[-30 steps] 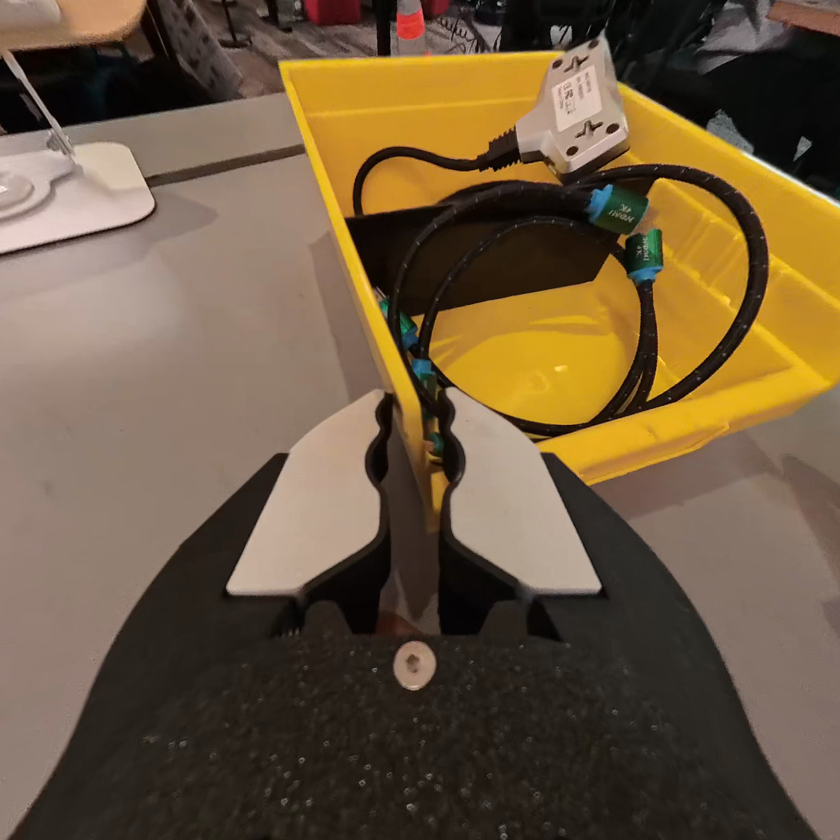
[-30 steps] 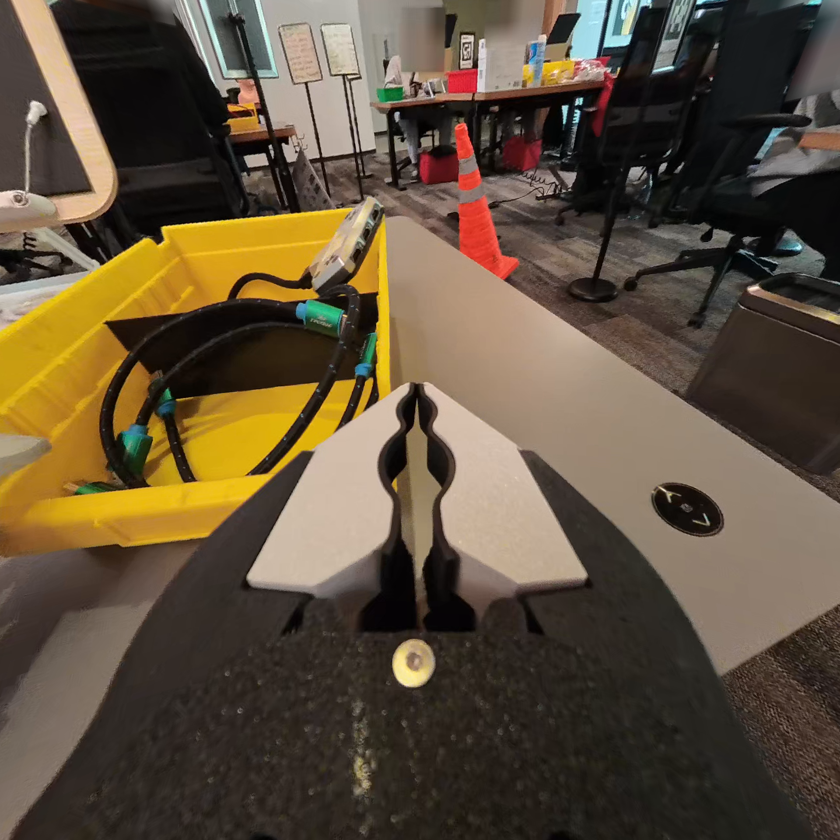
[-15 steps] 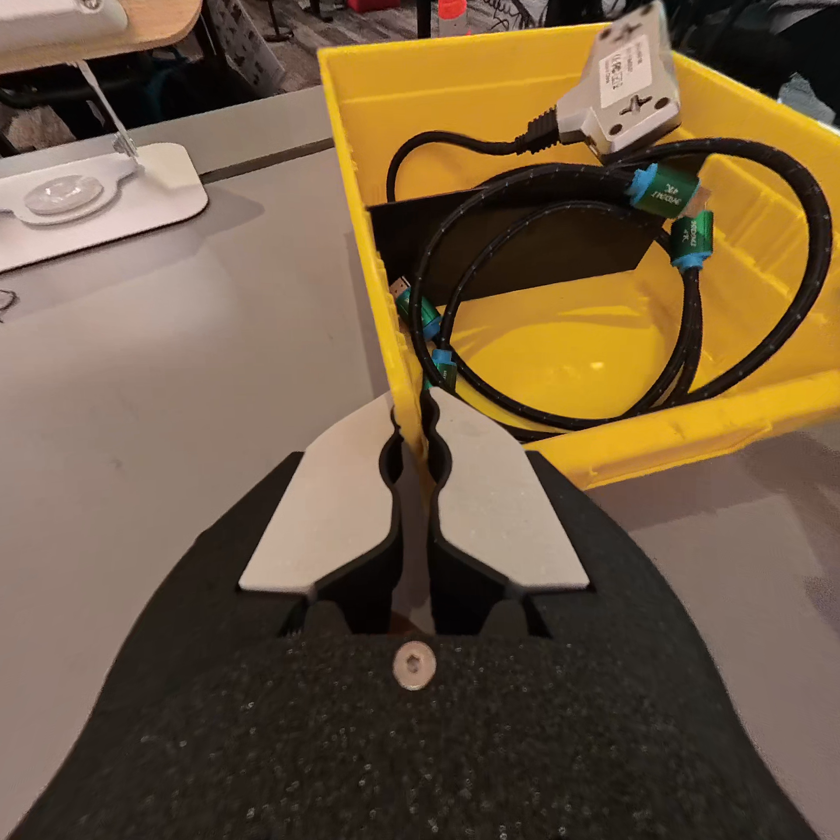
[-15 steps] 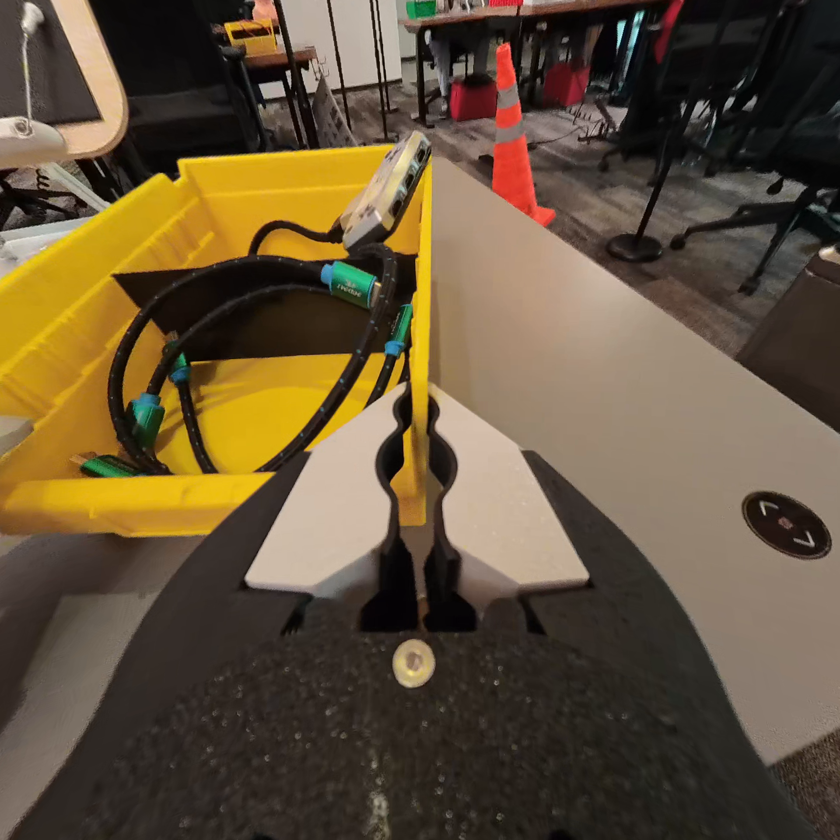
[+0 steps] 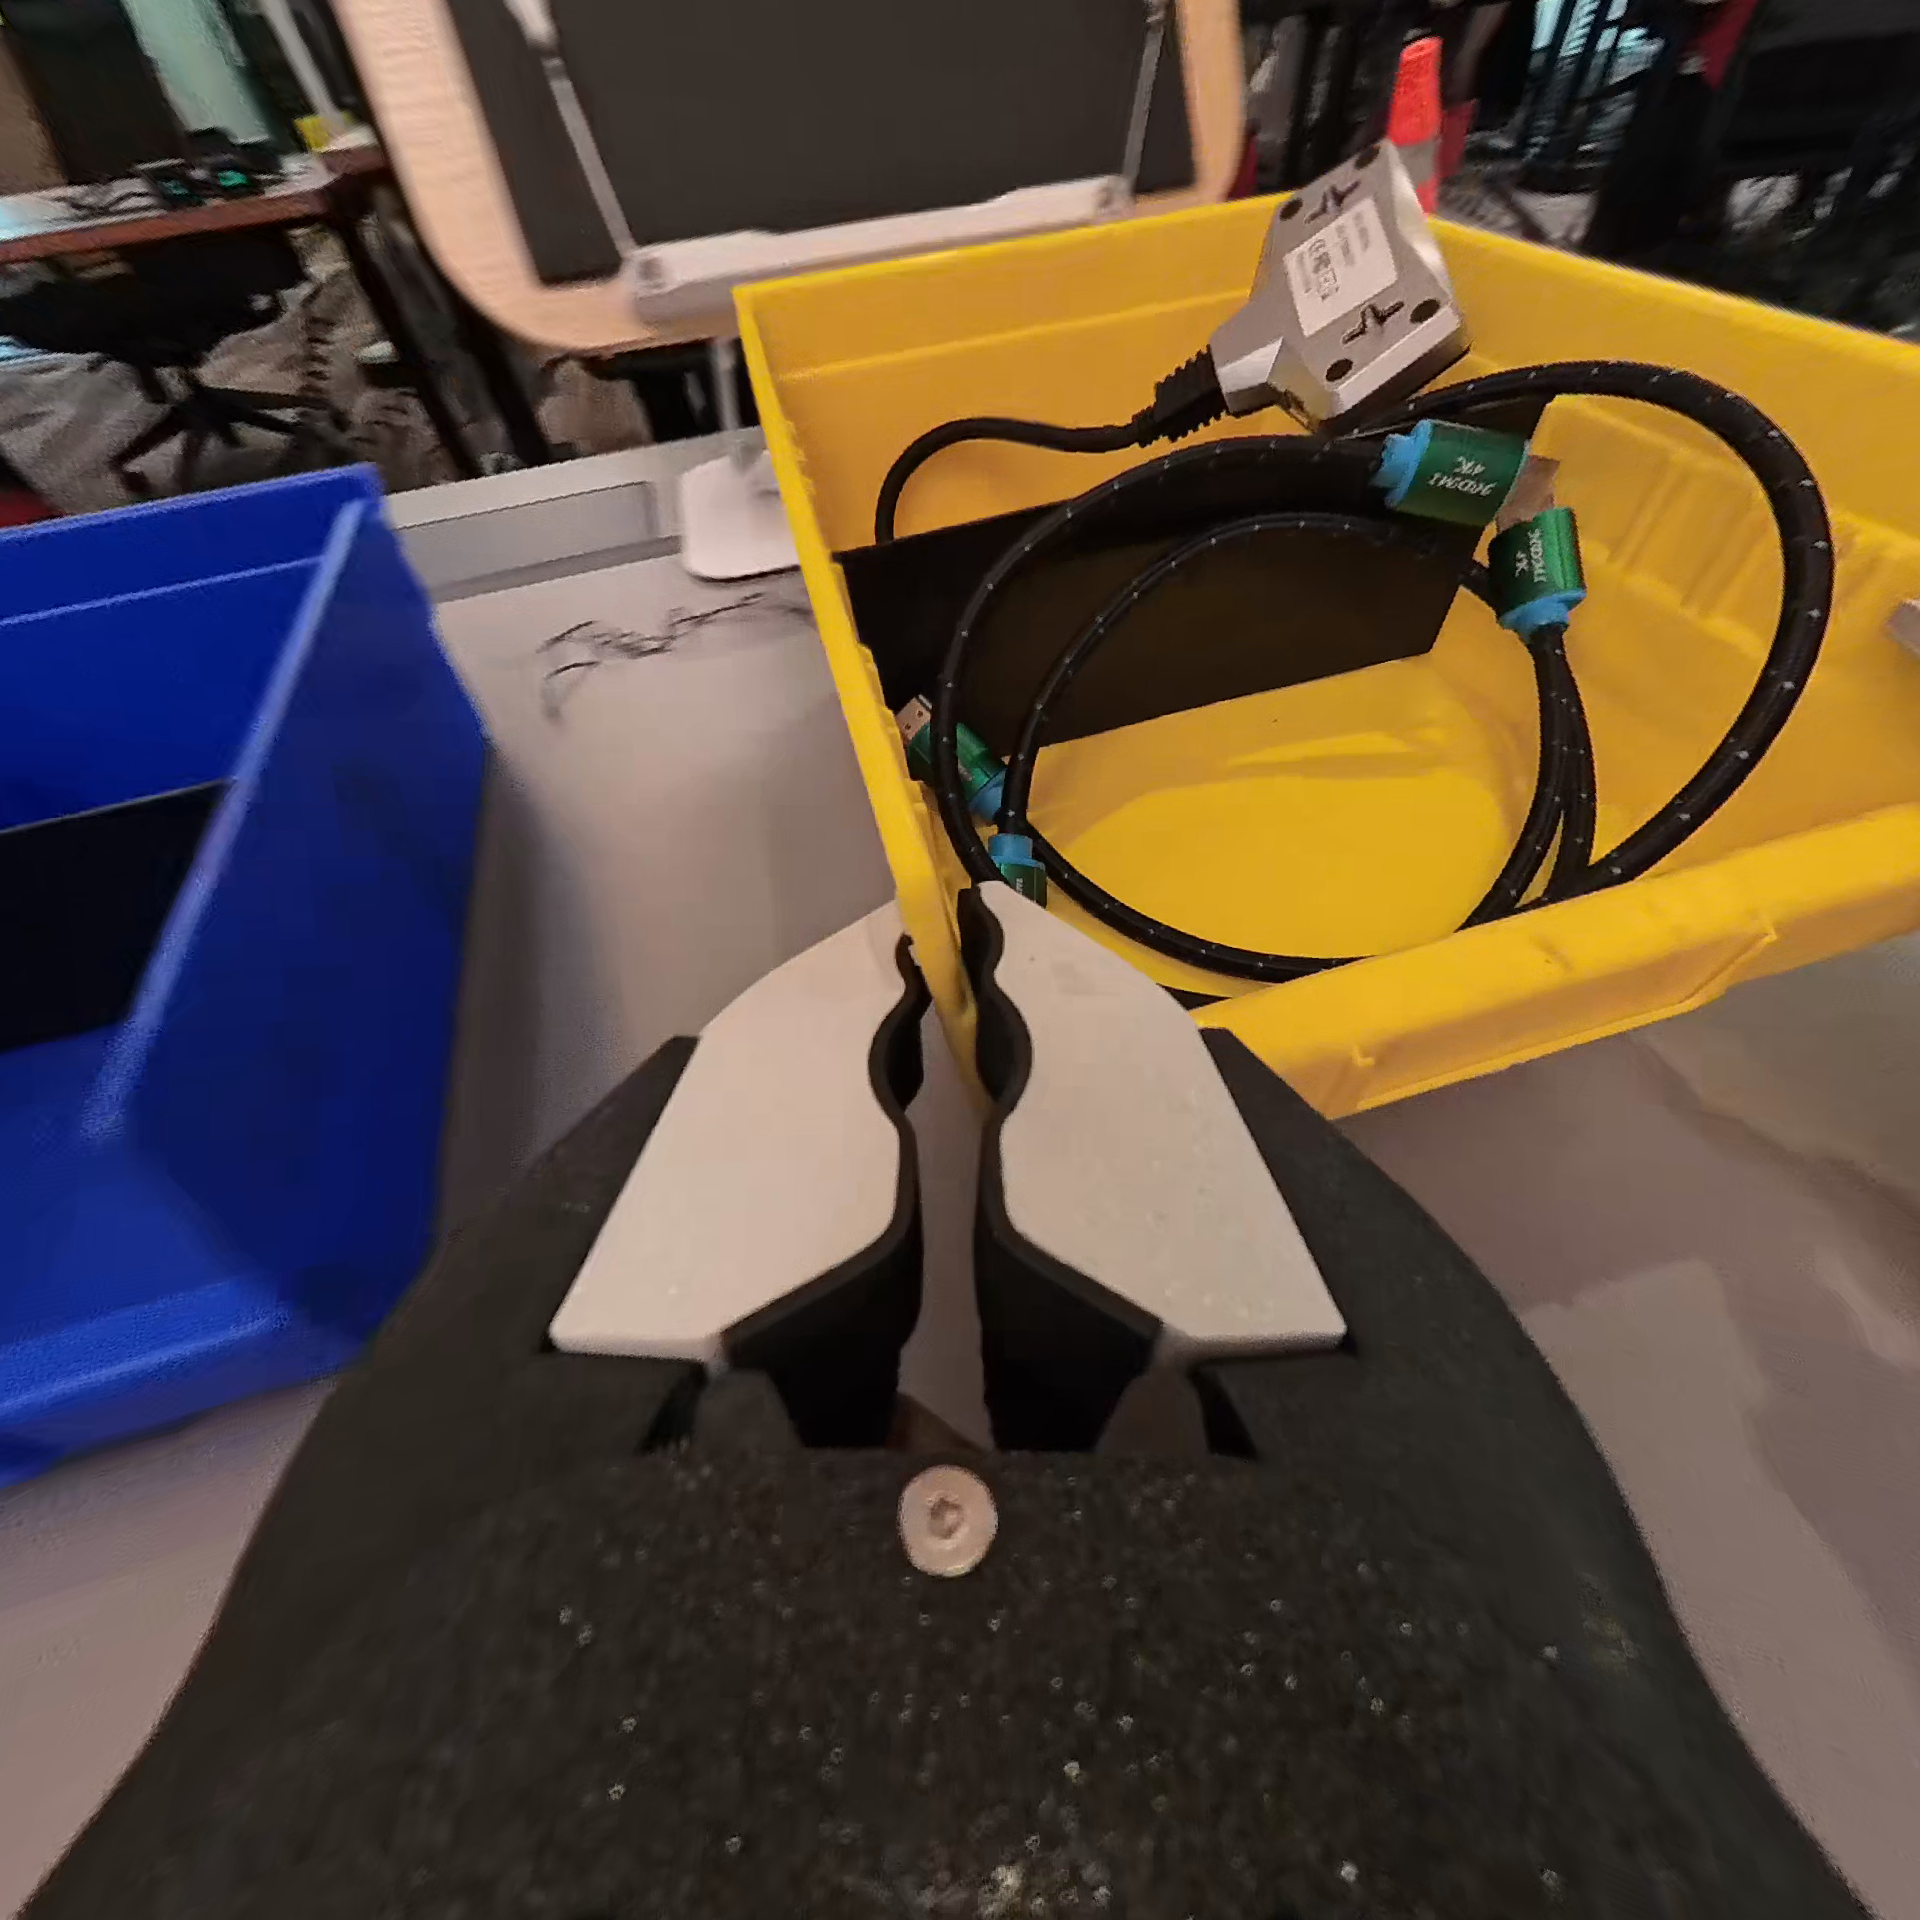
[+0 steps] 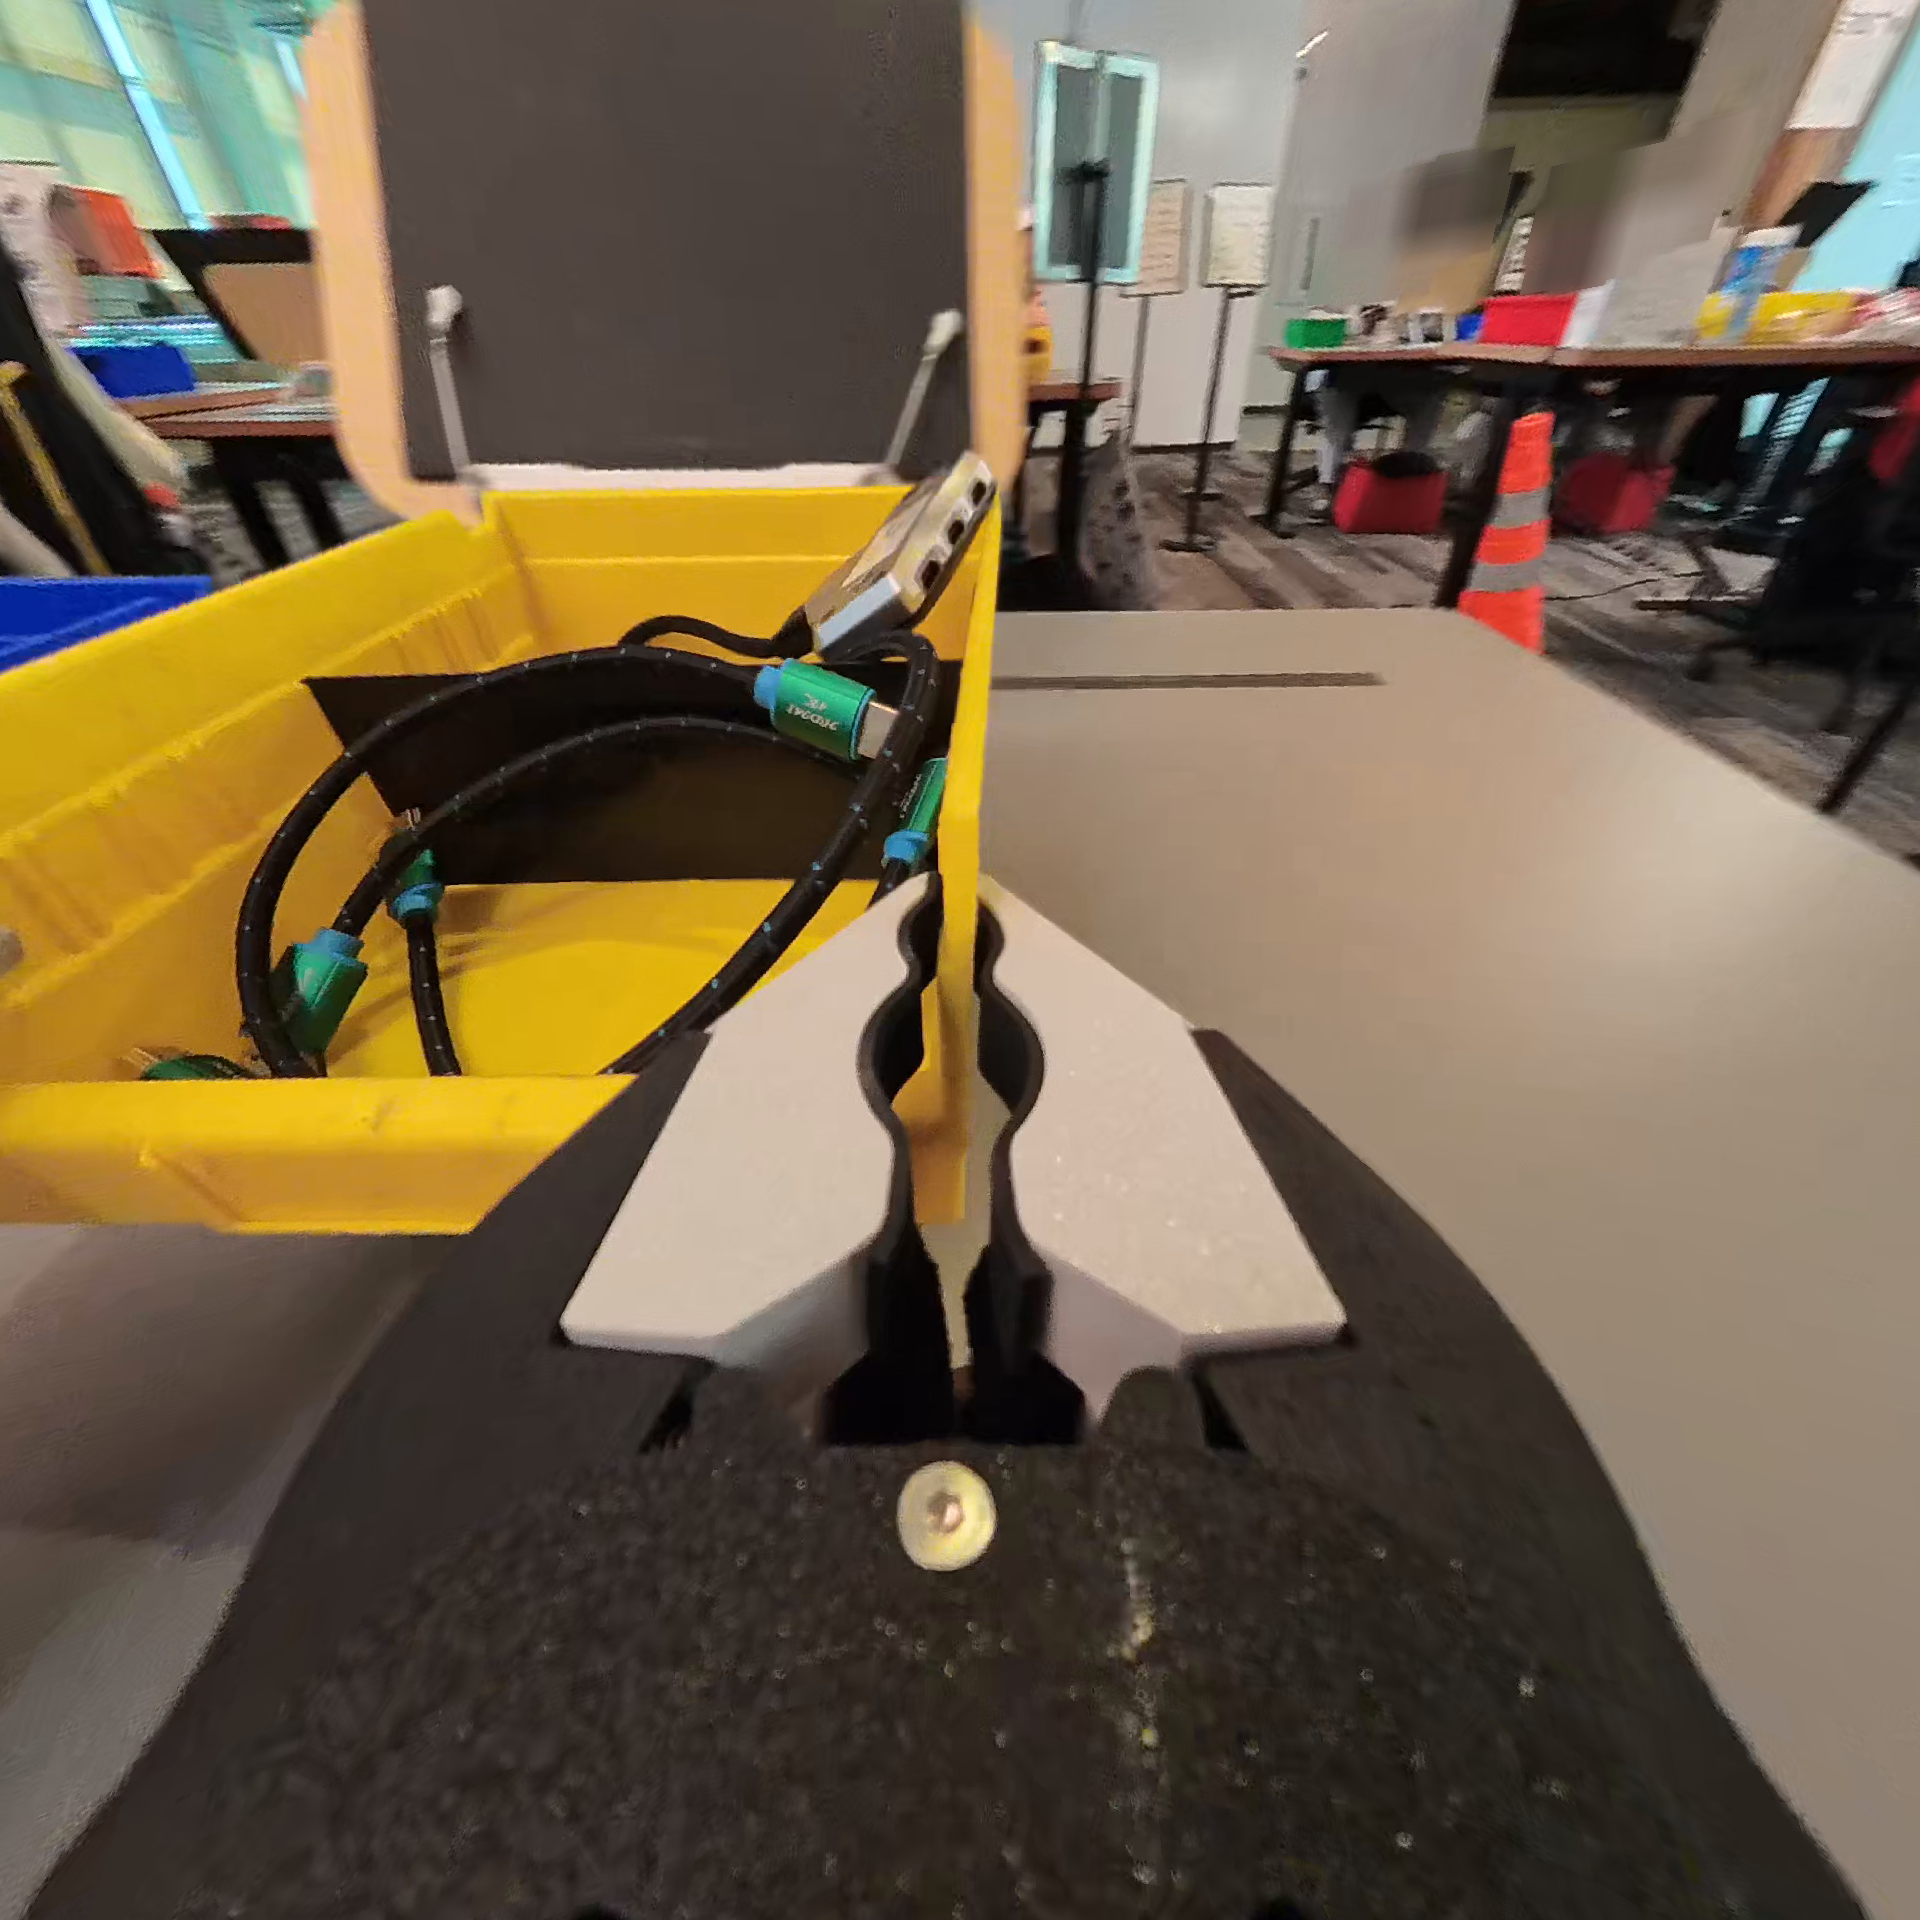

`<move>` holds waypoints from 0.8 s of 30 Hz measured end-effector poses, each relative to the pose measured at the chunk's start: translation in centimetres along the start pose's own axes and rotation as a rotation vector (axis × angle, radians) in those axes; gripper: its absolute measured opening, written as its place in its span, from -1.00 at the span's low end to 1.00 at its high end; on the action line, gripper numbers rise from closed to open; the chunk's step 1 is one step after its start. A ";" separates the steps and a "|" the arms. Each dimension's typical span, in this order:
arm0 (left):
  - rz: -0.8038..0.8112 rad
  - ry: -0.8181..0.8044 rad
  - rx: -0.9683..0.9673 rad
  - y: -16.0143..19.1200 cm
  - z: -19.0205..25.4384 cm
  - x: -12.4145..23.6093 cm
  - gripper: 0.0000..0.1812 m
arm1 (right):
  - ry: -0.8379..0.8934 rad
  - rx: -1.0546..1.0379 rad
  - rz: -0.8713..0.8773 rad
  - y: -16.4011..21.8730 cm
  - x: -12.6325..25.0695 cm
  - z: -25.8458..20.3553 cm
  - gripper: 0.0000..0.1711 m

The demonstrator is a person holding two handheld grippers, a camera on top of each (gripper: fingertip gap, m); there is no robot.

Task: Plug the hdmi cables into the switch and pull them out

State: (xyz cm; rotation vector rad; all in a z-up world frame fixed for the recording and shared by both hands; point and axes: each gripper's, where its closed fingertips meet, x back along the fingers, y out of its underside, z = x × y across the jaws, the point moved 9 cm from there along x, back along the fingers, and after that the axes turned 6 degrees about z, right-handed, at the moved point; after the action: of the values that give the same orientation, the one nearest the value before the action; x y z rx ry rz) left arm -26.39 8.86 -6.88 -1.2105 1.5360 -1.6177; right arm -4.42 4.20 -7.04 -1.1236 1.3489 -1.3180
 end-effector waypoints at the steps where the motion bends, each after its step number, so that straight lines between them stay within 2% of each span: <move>1: -0.007 -0.024 -0.001 0.4 -1.2 0.5 -0.96 | -0.028 -0.010 -0.014 0.4 -0.3 -1.3 -0.98; 6: -0.062 -0.091 0.016 3.0 -4.6 1.0 -0.95 | -0.125 0.024 -0.101 2.2 -1.6 -5.6 -0.98; 9: -0.095 -0.091 0.011 3.5 -4.9 1.0 -0.94 | -0.158 0.031 -0.162 2.5 -2.0 -6.0 -0.97; 11: -0.099 -0.046 0.040 3.1 -4.9 1.5 -0.90 | -0.204 0.017 -0.182 2.4 -1.8 -5.8 -0.86; 15: 0.057 0.066 0.132 0.2 -5.6 5.3 -0.68 | -0.291 0.040 -0.023 -0.4 0.5 -4.9 -0.80; 18: 0.132 -0.006 0.096 -0.8 -9.1 8.8 -0.68 | -0.467 0.005 0.158 -2.7 3.5 -5.0 -0.81; 20: 0.095 -0.096 0.099 0.0 -13.1 10.3 -0.65 | -0.575 -0.043 0.244 -3.7 5.1 -5.3 -0.82; 24: -0.074 -0.273 0.075 3.2 -21.2 11.6 -0.43 | -0.768 -0.191 0.354 -5.1 7.2 -6.2 -0.86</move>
State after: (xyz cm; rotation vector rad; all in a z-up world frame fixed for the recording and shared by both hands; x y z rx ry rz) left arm -50.72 7.21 -5.80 -1.3965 1.2634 -1.4705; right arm -11.70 -1.88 -1.98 -1.2654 1.0258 -0.4216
